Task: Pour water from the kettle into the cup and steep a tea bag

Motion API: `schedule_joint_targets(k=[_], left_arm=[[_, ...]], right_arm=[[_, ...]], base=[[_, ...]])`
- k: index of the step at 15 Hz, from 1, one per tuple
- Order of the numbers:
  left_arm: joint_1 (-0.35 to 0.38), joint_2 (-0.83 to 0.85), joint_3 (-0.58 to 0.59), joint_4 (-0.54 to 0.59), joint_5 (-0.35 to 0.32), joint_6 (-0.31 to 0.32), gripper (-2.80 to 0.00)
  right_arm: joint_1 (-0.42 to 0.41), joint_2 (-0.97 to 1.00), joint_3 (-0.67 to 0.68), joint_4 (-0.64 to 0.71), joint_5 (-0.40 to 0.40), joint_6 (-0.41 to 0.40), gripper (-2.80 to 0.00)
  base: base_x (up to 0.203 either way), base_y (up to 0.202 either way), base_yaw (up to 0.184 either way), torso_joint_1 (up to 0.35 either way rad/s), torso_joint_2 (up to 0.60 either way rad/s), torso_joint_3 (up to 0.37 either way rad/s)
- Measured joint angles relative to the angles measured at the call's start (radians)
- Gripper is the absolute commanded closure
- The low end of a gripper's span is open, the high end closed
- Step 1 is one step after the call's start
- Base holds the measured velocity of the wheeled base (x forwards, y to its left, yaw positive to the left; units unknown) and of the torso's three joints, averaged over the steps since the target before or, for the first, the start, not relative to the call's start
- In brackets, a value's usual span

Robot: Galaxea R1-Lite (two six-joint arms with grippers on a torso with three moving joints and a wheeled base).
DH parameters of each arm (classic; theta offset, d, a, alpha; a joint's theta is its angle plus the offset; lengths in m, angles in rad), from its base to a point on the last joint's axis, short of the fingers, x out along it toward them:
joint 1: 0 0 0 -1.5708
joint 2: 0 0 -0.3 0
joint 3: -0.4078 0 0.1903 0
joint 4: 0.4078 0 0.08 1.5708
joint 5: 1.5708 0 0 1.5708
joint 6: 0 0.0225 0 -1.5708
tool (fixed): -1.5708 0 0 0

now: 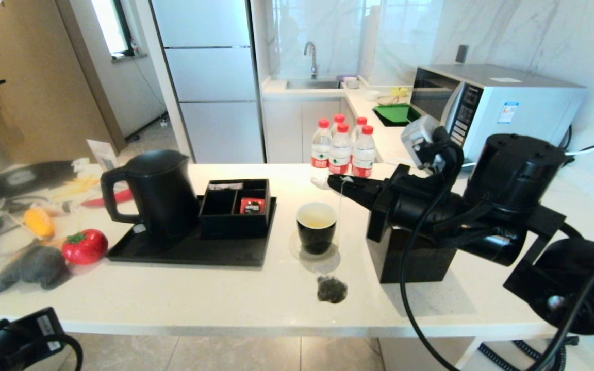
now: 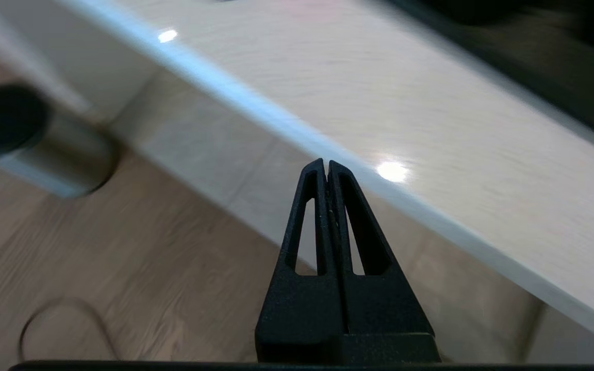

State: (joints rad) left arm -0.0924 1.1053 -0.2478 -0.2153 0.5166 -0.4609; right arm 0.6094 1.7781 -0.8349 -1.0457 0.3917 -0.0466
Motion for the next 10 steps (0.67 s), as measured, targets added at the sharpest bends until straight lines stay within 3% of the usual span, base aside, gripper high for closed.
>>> schedule_joint_targets(k=[3,7,10], left_arm=[[0.152,-0.040,0.073,-0.023,0.006,0.001,0.00],[0.187,-0.160,0.161,-0.016,0.014,0.008,0.00],[0.189,-0.271,0.217,0.000,0.010,0.088,0.00]], right_arm=[[-0.007,0.000,0.001,0.000,0.000,-0.001,0.00],[-0.016,0.002,0.002,-0.001,0.000,-0.001,0.00],[-0.018,0.006,0.002,-0.002,-0.001,-0.001,0.00]], base=[[0.000,0.000,0.000,0.000,0.00,0.000],[0.000,0.000,0.000,0.000,0.00,0.000],[0.000,0.000,0.000,0.000,0.00,0.000]])
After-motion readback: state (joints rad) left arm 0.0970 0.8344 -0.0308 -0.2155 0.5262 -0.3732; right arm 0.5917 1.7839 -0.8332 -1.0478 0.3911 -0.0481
